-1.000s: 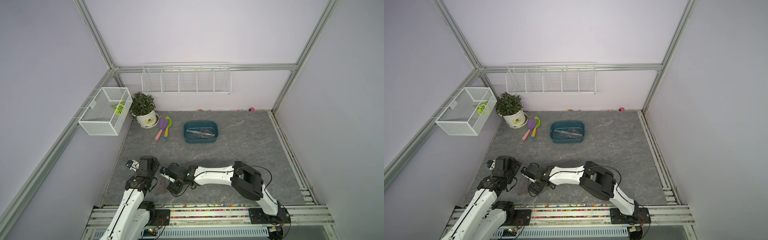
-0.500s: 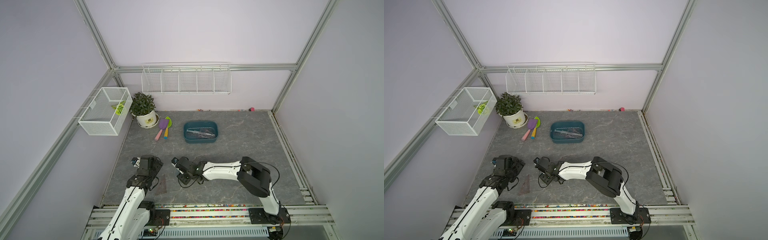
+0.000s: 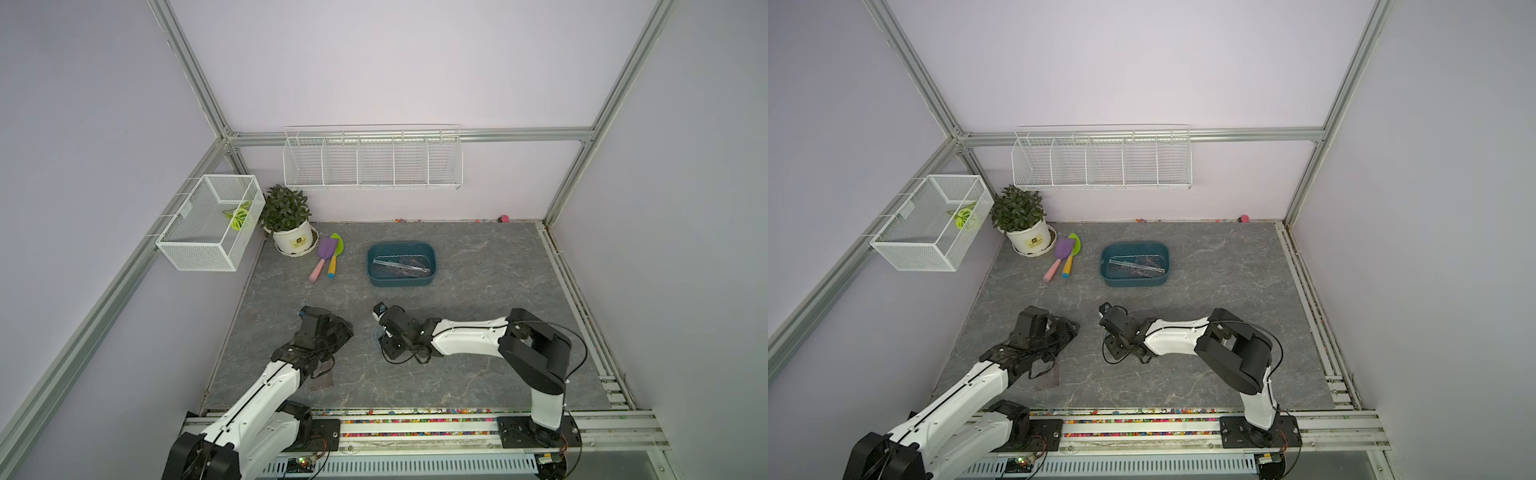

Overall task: Put the scattered rulers into the storage box
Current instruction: Pick up the ruler from the center of the board.

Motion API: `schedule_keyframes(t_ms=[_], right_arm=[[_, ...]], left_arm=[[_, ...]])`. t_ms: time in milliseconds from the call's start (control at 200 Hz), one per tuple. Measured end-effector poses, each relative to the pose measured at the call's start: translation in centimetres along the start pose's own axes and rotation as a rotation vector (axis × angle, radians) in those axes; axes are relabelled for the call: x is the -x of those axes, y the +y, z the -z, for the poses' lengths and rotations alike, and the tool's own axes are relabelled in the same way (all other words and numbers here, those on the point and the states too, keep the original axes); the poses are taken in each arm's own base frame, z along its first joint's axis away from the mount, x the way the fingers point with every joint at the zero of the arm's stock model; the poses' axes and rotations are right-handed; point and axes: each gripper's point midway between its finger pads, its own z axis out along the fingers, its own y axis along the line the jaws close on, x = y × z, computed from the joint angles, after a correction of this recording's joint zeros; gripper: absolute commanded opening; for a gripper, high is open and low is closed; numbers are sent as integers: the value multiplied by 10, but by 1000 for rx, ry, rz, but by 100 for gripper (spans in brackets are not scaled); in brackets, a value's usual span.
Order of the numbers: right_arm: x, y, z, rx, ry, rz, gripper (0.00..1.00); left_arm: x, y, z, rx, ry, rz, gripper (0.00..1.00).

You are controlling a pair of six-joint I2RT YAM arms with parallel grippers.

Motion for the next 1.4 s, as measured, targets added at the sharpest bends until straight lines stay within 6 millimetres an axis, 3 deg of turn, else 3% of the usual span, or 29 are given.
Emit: schedule_keyframes(t_ms=[195, 420, 610, 680, 1010, 1400], right_arm=[[-17, -4, 19, 63, 28, -38, 52], [-46, 10, 38, 180, 24, -29, 49], [-64, 52, 37, 267, 27, 87, 47], [-62, 57, 35, 281, 14, 100, 46], [-35, 27, 22, 277, -61, 7, 42], [-20, -15, 19, 242, -95, -81, 39]], left_arm=[[-8, -33, -10, -76, 67, -79, 72], [-9, -53, -52, -62, 179, -137, 70], [-11, -61, -77, -73, 228, -158, 68], [-16, -60, -80, -71, 247, -162, 66], [-43, -63, -80, -111, 287, -201, 52], [-89, -51, -53, -117, 356, -228, 50]])
